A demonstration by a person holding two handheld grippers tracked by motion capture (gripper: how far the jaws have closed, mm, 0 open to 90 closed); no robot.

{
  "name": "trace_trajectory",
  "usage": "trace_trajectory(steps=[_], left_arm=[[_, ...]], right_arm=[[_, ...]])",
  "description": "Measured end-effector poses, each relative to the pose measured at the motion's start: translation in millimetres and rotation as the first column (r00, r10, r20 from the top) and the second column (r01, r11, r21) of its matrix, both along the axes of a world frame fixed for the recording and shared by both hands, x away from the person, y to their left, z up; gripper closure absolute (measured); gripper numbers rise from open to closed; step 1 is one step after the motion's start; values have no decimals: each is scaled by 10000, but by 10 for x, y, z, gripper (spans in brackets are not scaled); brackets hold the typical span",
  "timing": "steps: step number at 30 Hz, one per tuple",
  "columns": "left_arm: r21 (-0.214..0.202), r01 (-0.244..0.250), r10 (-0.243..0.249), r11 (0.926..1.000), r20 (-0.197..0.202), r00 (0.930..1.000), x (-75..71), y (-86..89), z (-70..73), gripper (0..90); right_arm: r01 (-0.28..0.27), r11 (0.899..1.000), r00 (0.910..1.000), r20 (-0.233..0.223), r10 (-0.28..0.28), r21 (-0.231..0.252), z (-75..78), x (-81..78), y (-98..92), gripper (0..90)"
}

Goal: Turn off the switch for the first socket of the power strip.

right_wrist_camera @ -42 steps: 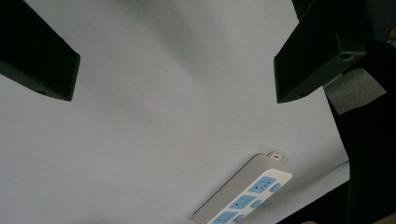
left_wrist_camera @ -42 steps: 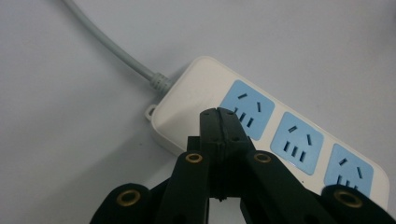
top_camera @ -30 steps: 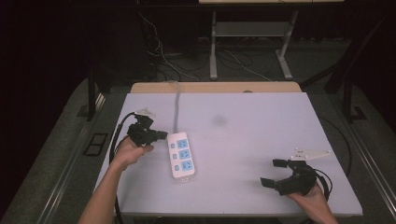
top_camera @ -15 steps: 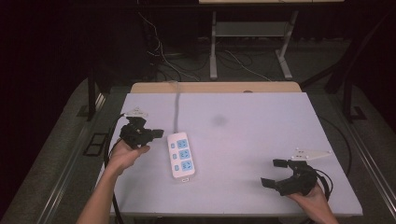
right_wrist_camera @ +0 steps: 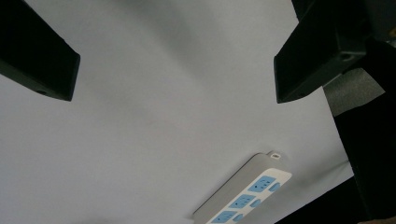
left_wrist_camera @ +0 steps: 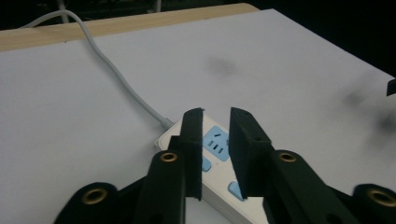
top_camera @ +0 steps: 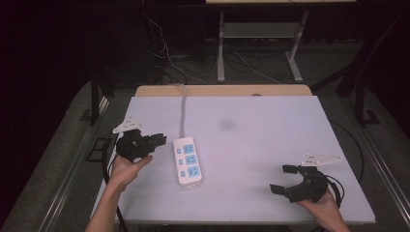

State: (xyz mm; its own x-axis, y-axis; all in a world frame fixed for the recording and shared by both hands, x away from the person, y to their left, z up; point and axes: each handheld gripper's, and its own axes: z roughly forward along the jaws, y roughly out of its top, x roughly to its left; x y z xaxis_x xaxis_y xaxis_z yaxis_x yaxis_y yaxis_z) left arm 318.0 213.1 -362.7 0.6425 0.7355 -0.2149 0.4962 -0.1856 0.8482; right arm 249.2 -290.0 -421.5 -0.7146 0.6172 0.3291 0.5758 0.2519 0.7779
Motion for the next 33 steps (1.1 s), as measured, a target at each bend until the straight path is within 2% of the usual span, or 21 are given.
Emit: trace_trajectory(steps=[5,8,11,13,15,23,33], left_arm=[[-316,-193,199,9993,181,9996,-98,-16,-16,511],[-525,-44,60,9986,306,9995,-163,-28,-31,345],[-417,216,-193,9989,557,9983,-230,-63,-48,157],[-263,207,-192,9994,578,9981,-260,-100,-59,93],[-80,401,-397,9992,442,9982,-279,-143,-80,18],[74,1104,-1106,9939,387,9931,-374,-238,-178,0],[64,1400,-1402,9901,309,9896,-479,-306,-319,0]], right_arm=[[0,10000,10000,-5,0,-6,-1,1,-1,2],[1,10000,10000,-8,-1,-2,0,-1,0,2],[-18,10000,10000,-9,18,-21,-1,-1,2,2],[-15,10000,10000,-23,15,-29,-1,1,3,2],[-13,10000,10000,-26,13,-27,-1,0,3,2],[-18,10000,10000,-10,18,-20,-1,-3,2,2],[-37,10000,10000,12,37,-35,0,-6,3,2]])
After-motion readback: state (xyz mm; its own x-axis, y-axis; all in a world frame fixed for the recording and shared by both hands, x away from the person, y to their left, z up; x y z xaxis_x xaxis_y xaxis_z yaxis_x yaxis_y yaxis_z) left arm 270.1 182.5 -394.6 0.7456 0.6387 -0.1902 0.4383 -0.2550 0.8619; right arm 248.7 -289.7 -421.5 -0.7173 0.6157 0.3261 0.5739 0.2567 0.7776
